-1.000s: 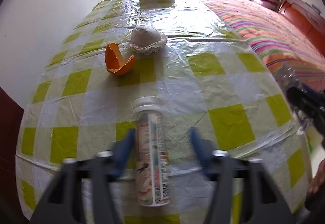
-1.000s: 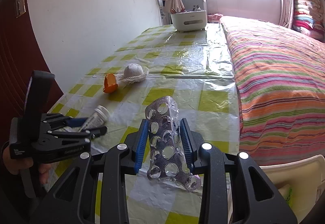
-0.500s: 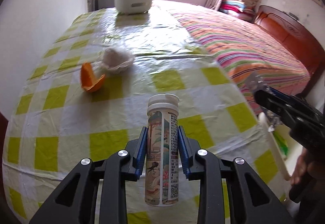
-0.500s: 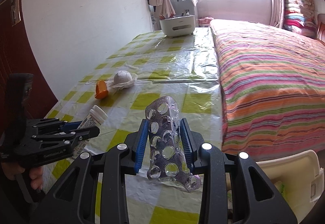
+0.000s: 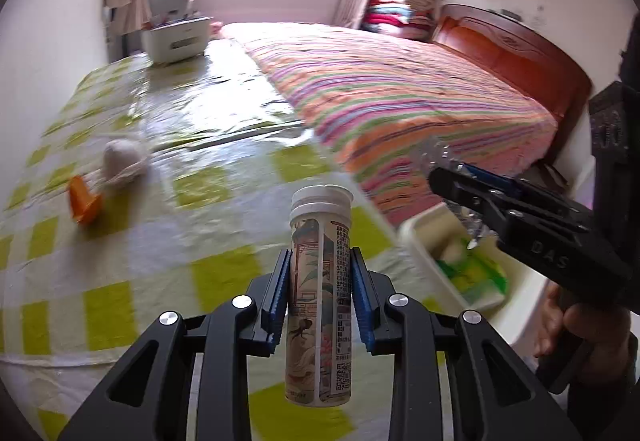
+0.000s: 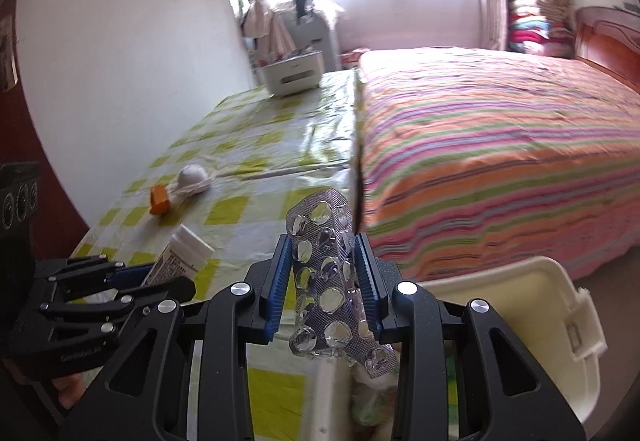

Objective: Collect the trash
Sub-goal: 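Open the right gripper over the bin while the left gripper drops the white tube in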

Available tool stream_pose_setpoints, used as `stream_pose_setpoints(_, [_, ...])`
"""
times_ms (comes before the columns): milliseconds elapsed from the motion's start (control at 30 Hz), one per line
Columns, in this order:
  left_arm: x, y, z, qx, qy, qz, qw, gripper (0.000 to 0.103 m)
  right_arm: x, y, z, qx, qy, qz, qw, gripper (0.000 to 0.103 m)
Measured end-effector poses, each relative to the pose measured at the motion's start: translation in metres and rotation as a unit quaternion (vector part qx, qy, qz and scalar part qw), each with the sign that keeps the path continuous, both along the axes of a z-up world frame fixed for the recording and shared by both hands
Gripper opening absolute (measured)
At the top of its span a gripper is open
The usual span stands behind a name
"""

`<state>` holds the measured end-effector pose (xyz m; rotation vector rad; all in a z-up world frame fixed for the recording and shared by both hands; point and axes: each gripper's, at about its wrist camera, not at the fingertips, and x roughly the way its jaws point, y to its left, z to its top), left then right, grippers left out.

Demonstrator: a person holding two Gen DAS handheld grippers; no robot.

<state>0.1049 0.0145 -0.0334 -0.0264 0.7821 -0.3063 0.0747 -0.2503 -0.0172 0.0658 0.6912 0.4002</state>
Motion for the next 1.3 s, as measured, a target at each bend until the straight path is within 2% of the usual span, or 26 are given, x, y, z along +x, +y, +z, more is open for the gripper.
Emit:
stream_pose_setpoints(267, [-0.01, -0.039, 0.004, -0.013, -0.015, -0.056, 0.9982, 0.028, -0.014, -0.052, -0.003, 0.023, -0.002, -0.067, 0.997, 0.032])
stream_pose_setpoints(467, [-0.009, -0.055, 0.0, -0.016, -0.011, -0.072, 0.9972, 0.028, -0.019, -0.07, -0.008, 0.047, 0.005, -0.098, 0.994, 0.034])
stream_pose_setpoints(533, [-0.008, -0.058, -0.001, -0.017, -0.008, -0.077, 0.9968, 0.028, -0.02, -0.072, -0.007, 0.063, 0.007, -0.107, 0.992, 0.039])
stream_pose_setpoints(700, [-0.008, -0.066, -0.003, -0.023, -0.005, -0.086, 0.996, 0.028, -0.022, -0.088, -0.003, 0.108, 0.006, -0.137, 0.985, 0.045])
stream_pose_setpoints(800, [-0.007, -0.071, -0.003, -0.033, -0.003, -0.093, 0.9951, 0.028, -0.023, -0.097, -0.002, 0.117, -0.001, -0.157, 0.981, 0.046])
stream_pose_setpoints(867, [-0.006, -0.076, -0.003, -0.043, 0.001, -0.099, 0.9941, 0.028, -0.025, -0.105, -0.001, 0.125, -0.005, -0.169, 0.978, 0.051])
stream_pose_setpoints(1000, [-0.002, -0.087, -0.005, -0.062, 0.013, -0.112, 0.9917, 0.028, -0.028, -0.116, 0.0, 0.141, -0.011, -0.191, 0.971, 0.051])
stream_pose_setpoints(1300, [0.001, -0.117, -0.008, -0.069, 0.017, -0.138, 0.9879, 0.029, -0.043, -0.138, 0.009, 0.17, -0.046, -0.238, 0.955, 0.051])
